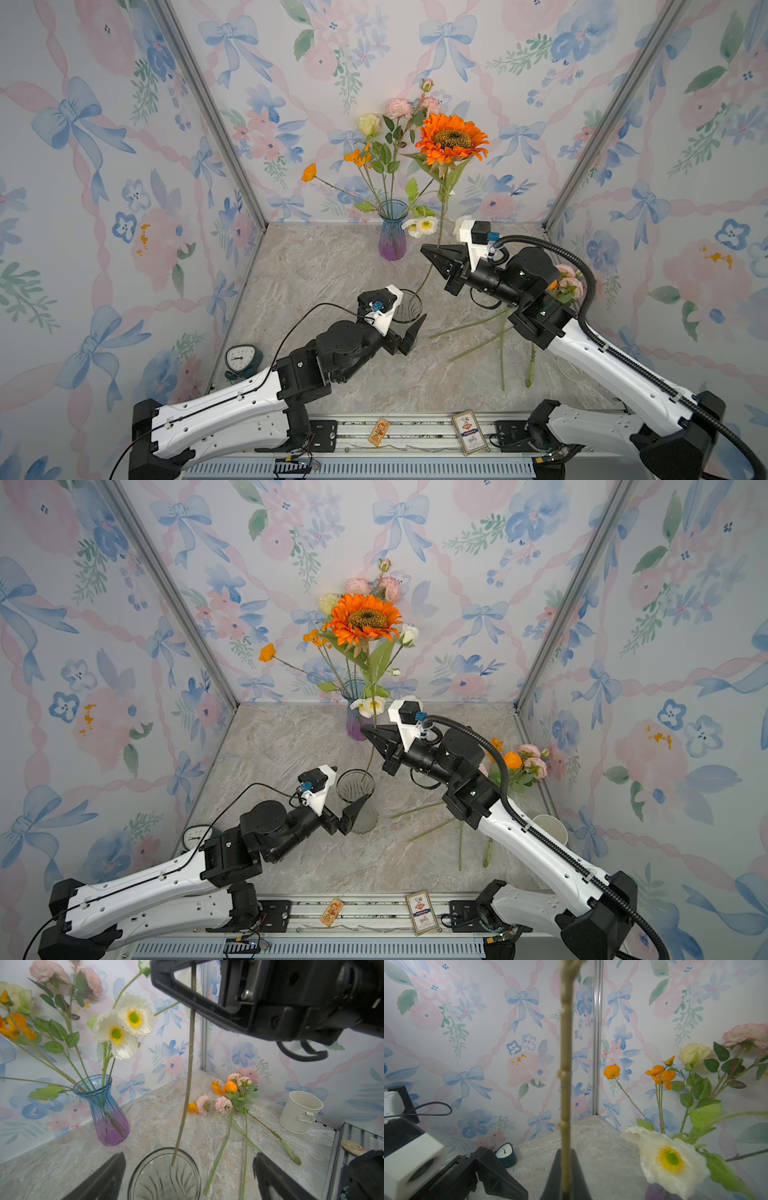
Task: Arrange the flowers into the vase
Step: 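Carry the gerbera over the clear vase with right while left steadies the vase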
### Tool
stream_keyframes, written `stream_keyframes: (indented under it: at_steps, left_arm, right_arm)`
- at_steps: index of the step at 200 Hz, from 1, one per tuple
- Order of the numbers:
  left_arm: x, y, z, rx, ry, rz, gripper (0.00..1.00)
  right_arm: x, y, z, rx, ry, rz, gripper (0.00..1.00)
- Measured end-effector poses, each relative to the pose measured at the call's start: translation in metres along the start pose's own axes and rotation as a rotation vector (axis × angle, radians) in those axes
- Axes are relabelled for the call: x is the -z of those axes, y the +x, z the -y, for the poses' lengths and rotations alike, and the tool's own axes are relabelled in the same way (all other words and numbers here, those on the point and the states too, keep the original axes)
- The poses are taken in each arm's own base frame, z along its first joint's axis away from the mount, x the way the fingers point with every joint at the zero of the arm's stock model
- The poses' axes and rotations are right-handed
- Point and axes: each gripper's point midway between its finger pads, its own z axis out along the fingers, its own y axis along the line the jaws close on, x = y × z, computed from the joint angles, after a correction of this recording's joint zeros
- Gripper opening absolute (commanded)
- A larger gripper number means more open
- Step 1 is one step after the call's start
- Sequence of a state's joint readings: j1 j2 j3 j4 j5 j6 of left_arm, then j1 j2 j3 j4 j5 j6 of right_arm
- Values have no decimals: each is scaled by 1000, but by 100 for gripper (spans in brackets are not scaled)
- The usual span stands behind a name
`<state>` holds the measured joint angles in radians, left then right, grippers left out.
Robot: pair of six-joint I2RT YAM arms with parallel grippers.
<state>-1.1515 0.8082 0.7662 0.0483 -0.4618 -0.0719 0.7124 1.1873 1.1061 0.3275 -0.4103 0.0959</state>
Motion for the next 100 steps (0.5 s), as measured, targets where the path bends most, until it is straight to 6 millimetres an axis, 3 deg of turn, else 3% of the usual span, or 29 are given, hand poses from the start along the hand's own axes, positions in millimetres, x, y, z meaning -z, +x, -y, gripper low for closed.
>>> stream_keyframes:
  at_steps: [44, 100]
  left_arm:
    - [11, 3, -15, 20, -47, 1, 98]
    - [10, 15, -18, 1, -65, -35, 98]
  right_arm:
    - [-21, 31, -6, -27, -42, -63, 0]
    - [-27, 74, -22, -22, -87, -145, 0]
